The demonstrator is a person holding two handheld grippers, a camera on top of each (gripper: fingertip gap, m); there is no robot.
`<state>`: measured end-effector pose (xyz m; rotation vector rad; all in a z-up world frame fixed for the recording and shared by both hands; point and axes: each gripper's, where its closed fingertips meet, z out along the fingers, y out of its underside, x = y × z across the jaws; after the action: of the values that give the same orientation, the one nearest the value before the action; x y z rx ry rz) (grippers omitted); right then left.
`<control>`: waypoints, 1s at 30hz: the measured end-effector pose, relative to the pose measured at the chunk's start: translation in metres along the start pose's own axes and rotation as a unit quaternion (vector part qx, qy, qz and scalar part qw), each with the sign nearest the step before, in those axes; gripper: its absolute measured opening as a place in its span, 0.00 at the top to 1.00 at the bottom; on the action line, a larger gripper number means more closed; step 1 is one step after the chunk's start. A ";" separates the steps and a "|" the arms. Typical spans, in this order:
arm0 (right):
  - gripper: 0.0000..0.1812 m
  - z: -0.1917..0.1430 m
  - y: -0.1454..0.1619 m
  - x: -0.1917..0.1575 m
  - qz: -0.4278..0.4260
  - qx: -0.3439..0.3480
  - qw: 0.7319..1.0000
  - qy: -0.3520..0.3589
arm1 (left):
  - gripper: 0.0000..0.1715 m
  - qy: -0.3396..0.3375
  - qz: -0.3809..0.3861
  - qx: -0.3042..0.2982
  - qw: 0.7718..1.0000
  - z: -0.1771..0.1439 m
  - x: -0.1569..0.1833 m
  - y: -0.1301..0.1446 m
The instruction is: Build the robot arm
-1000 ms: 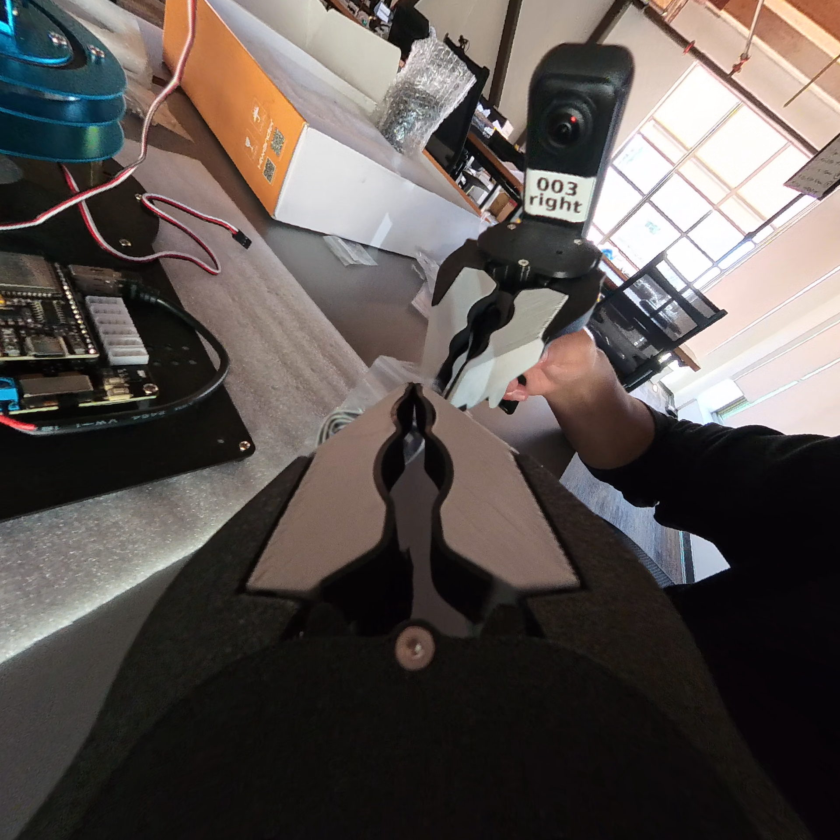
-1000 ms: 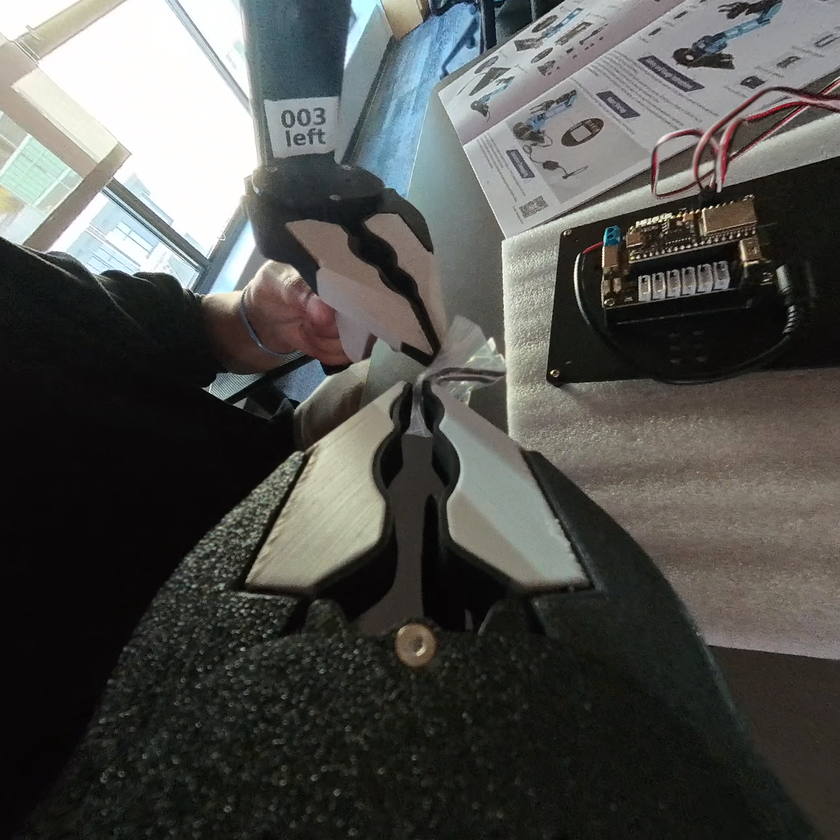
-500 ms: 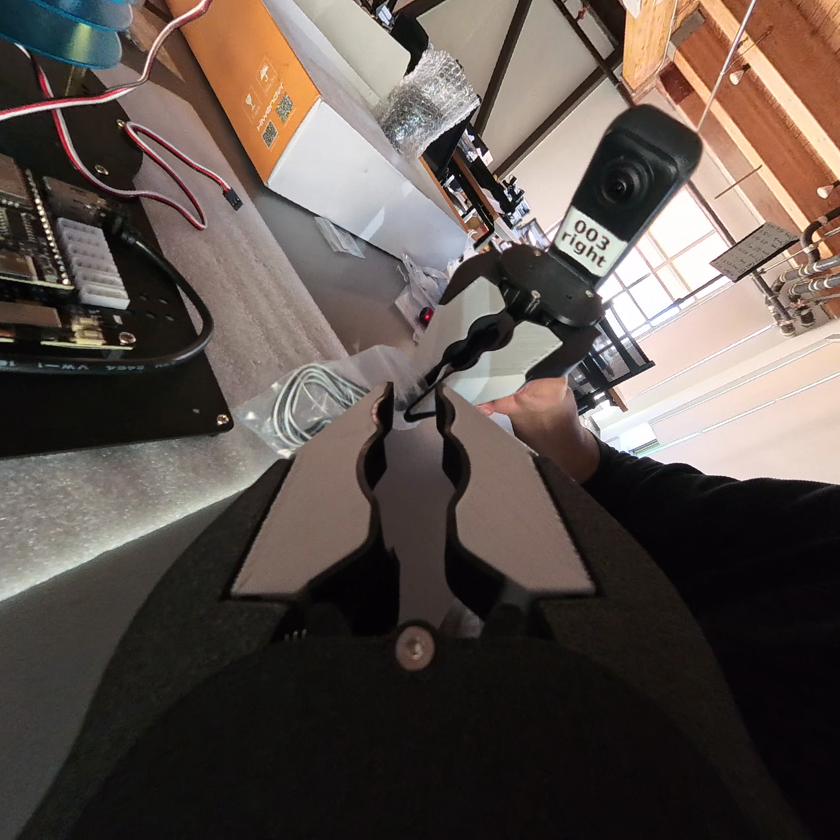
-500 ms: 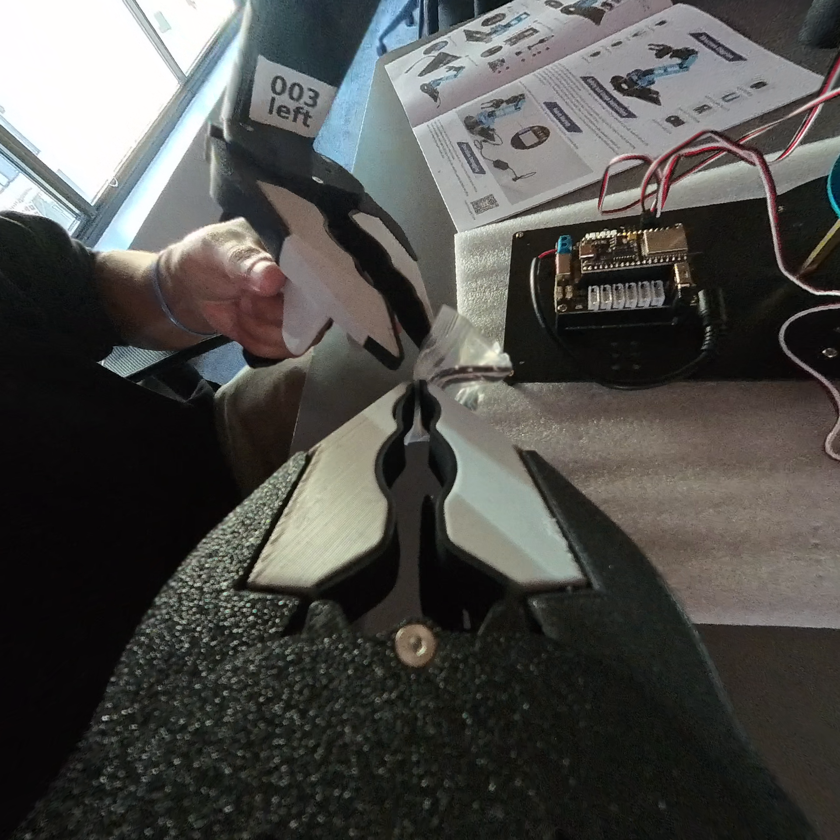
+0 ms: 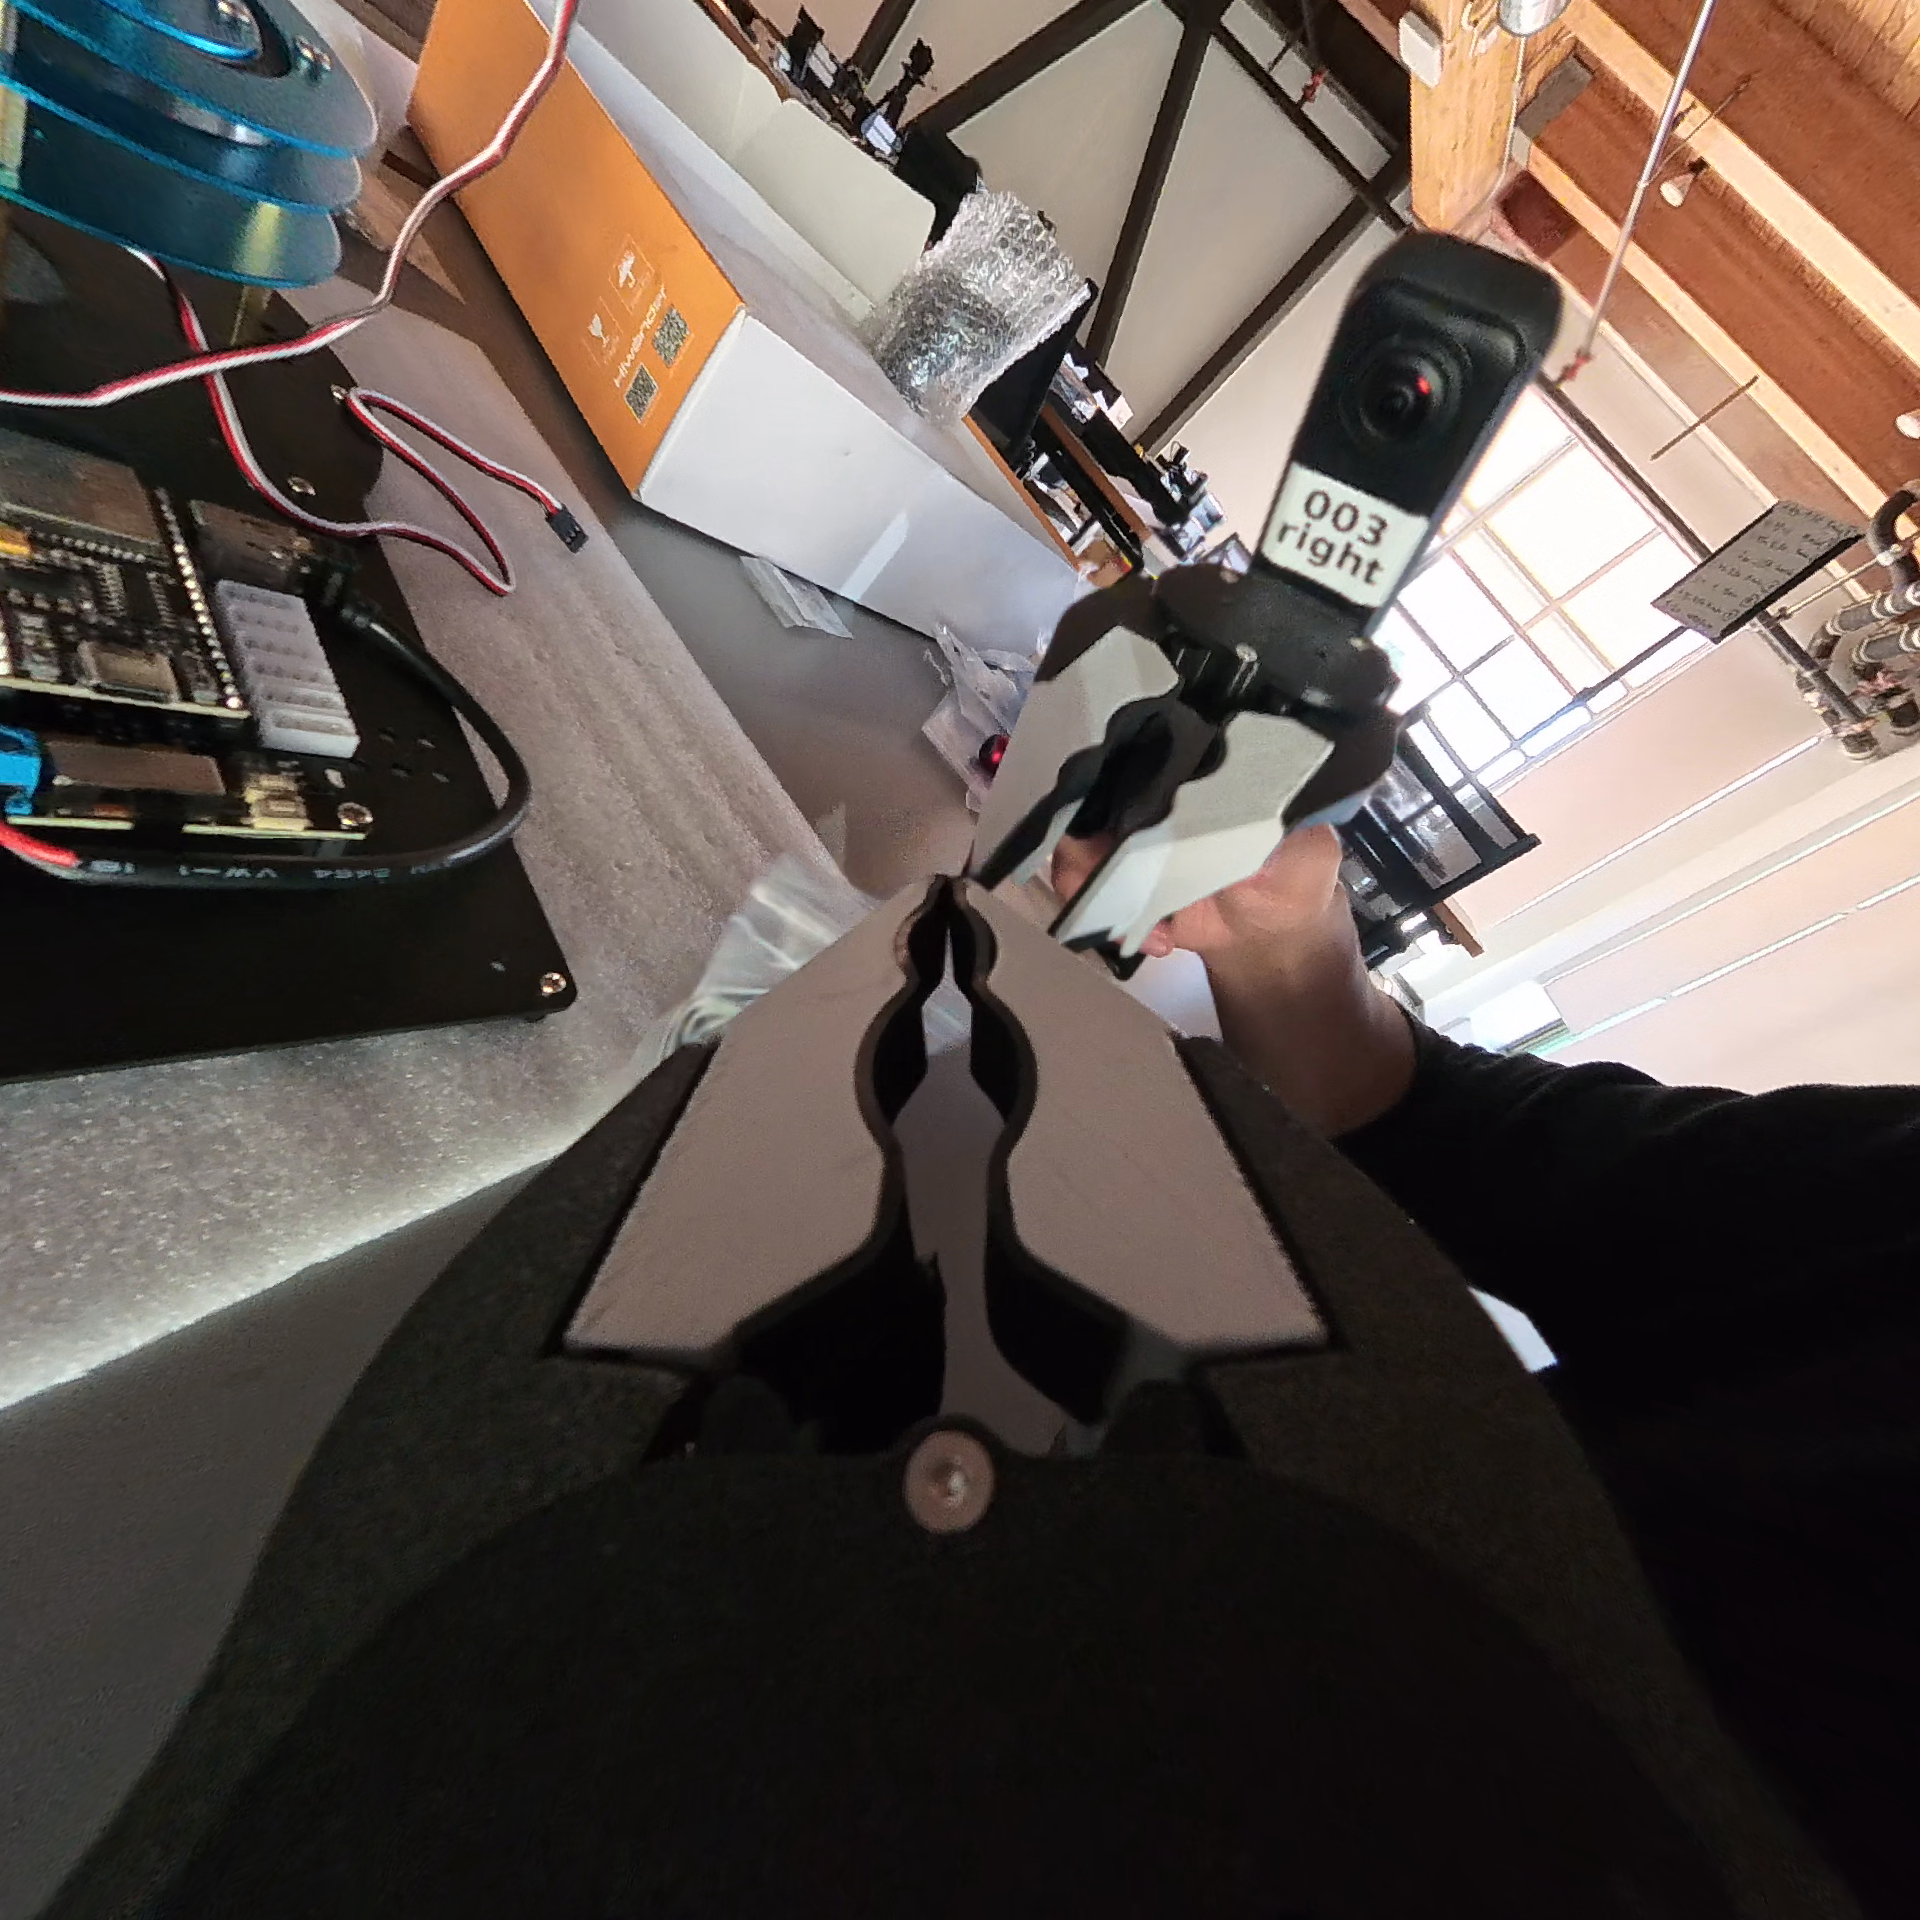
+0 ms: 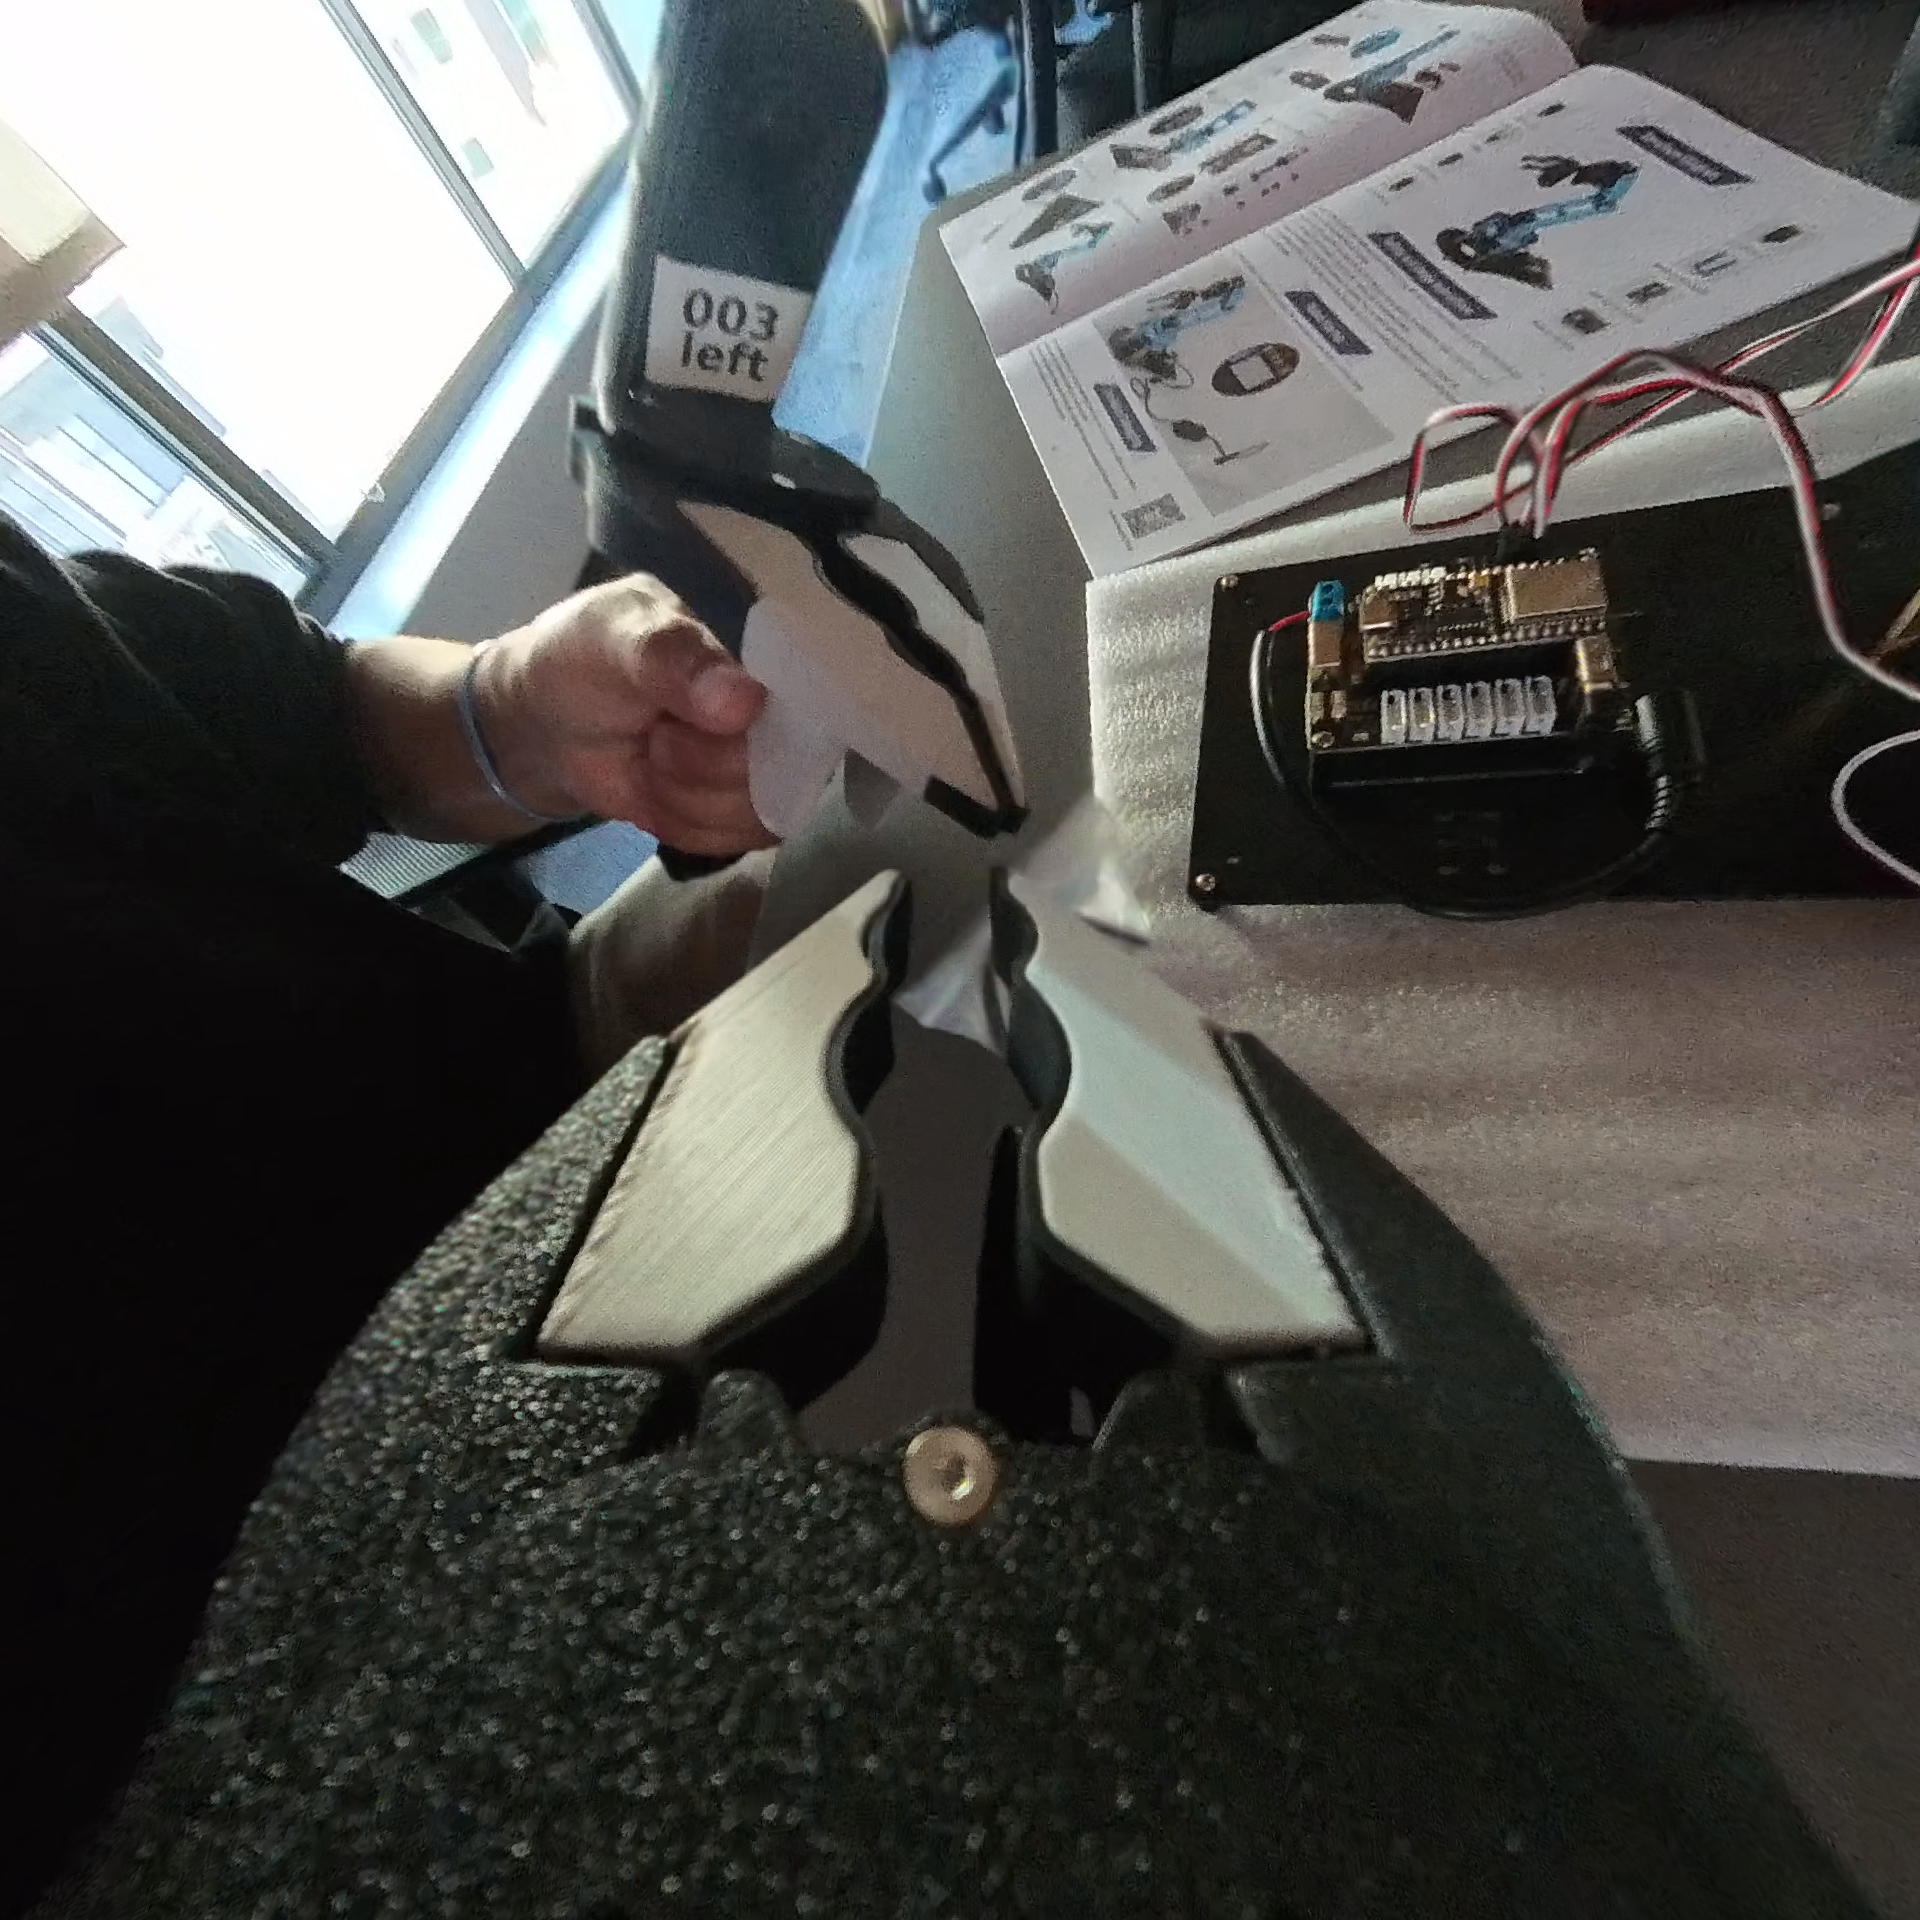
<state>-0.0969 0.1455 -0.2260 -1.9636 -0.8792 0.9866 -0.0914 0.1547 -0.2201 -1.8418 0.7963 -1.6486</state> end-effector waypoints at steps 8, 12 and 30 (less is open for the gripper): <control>0.88 -0.018 0.024 0.035 0.055 -0.067 0.996 0.034 | 1.00 -0.041 0.059 -0.053 0.996 0.002 -0.005 0.016; 0.85 -0.032 0.064 0.051 0.111 -0.154 0.982 0.014 | 0.78 -0.097 0.202 -0.146 0.964 0.005 -0.011 0.033; 0.95 -0.010 0.051 0.024 0.246 -0.082 0.957 -0.133 | 0.63 -0.108 0.423 -0.233 0.869 0.042 -0.031 0.057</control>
<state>-0.0657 0.1374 -0.2731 -2.2850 -0.6359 1.5336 -0.0567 0.1390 -0.2872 -1.5367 1.6946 -0.7063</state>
